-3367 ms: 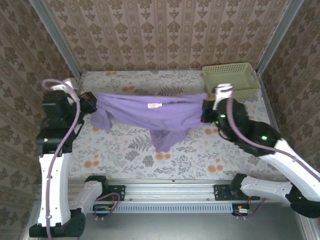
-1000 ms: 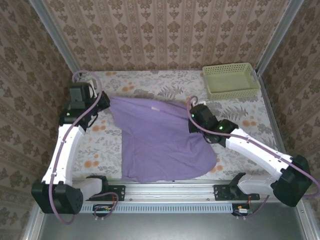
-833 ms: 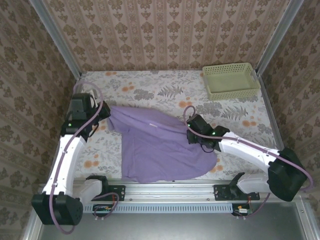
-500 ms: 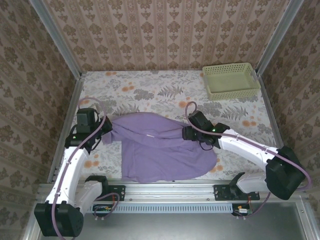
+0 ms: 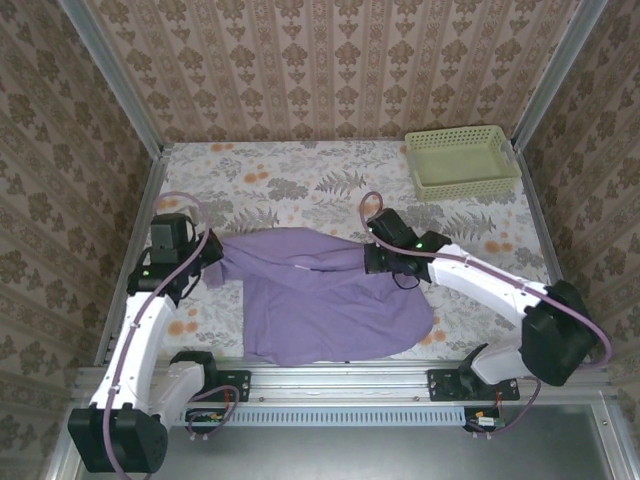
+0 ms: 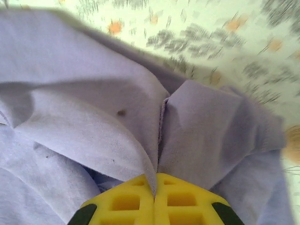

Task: Fold the inside-out t-shirt

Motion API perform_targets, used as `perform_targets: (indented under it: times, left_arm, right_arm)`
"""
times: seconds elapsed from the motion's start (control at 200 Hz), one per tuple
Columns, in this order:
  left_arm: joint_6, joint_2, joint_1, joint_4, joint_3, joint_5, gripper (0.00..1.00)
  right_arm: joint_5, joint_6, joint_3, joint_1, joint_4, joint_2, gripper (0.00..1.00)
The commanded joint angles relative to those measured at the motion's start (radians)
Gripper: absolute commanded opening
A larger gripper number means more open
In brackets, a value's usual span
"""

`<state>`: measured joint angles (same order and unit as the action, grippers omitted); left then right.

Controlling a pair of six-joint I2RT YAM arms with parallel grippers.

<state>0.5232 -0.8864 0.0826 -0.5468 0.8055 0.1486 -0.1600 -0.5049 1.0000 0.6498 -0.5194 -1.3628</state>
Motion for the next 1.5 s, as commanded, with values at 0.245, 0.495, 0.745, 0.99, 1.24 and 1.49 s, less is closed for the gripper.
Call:
perform_targets:
  times: [0.245,0.495,0.745,0.99,1.24,1.49]
  left_arm:
    - [-0.057,0.143,-0.012,-0.041,0.32,0.007,0.0]
    - [-0.111,0.29,-0.011,-0.022,0.543,0.018,0.0]
    - [-0.113,0.288,-0.014,0.001,0.708,0.054,0.0]
    - [-0.095,0.048,-0.014,-0.015,0.701,0.012,0.0]
    - [-0.056,-0.245,-0.007,0.102,0.547,-0.025,0.0]
    - [-0.015,-0.602,-0.004,0.251,0.522,-0.002,0.0]
  right_arm:
    - [-0.102,0.155,0.362,-0.019,-0.194,0.334,0.0]
    - [0.042,0.172,0.554,-0.018,-0.16,0.499,0.0]
    - [0.096,0.154,0.731,-0.018,-0.147,0.517,0.0]
    - [-0.225,0.221,0.723,-0.019,-0.128,0.376,0.0]
    - [-0.284,0.253,0.554,-0.14,0.03,0.156,0.0]
    - [-0.12,0.171,0.48,-0.298,0.174,-0.189,0.0]
